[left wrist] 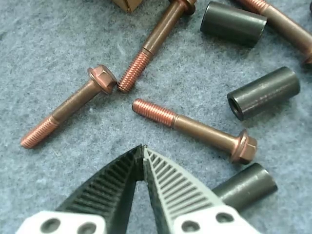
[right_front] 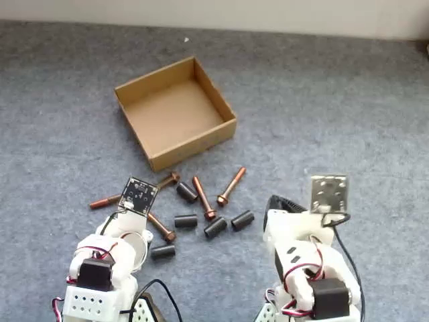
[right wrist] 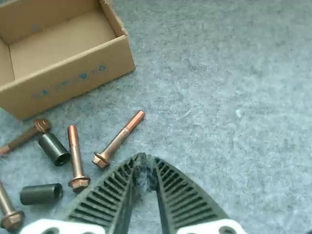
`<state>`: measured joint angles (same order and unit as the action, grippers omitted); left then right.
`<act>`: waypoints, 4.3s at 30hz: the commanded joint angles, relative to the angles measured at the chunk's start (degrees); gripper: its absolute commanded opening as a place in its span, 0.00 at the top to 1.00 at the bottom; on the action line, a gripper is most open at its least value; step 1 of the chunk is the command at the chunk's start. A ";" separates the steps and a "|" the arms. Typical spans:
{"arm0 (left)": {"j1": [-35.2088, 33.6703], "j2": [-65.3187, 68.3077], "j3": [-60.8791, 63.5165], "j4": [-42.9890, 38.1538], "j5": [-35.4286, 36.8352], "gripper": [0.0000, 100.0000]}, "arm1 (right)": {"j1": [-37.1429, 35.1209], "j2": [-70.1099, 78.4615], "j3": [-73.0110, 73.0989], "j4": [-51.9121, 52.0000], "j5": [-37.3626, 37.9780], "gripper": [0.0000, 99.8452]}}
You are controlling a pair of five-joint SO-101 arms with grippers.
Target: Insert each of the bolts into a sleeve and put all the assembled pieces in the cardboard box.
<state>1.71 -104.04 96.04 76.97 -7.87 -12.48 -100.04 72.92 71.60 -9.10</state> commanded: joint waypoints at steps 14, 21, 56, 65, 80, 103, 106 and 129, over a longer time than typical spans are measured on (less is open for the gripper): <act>0.13 -0.48 1.10 -0.18 -0.62 0.99 | -13.67 52.18 -26.86 -0.04 -19.08 0.82; 0.13 -0.48 1.10 -0.18 -0.62 0.99 | -17.36 59.03 -25.80 -4.44 -27.87 0.73; 0.13 -0.48 1.10 -0.18 -0.62 0.99 | -19.38 86.02 -20.53 -21.23 -30.68 0.99; 0.13 -0.57 0.75 -0.18 -0.62 0.99 | -15.43 78.64 -20.53 -16.84 -20.75 0.99; -14.90 -0.57 -17.27 -0.26 -3.52 0.99 | -9.89 48.66 -2.24 -28.26 -19.96 0.99; -10.68 32.92 -39.52 0.26 -32.79 0.81 | -3.21 48.48 -1.89 -28.79 -19.96 0.99; -7.60 40.04 -41.19 -0.18 -38.95 0.76 | -1.54 48.48 -1.89 -28.79 -19.96 0.99; 6.55 75.47 -41.63 -13.27 -67.43 0.79 | 1.45 48.48 -1.80 -28.79 -19.96 0.99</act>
<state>7.43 -30.99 56.92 64.84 -72.13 -11.96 -49.85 71.78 44.00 -29.67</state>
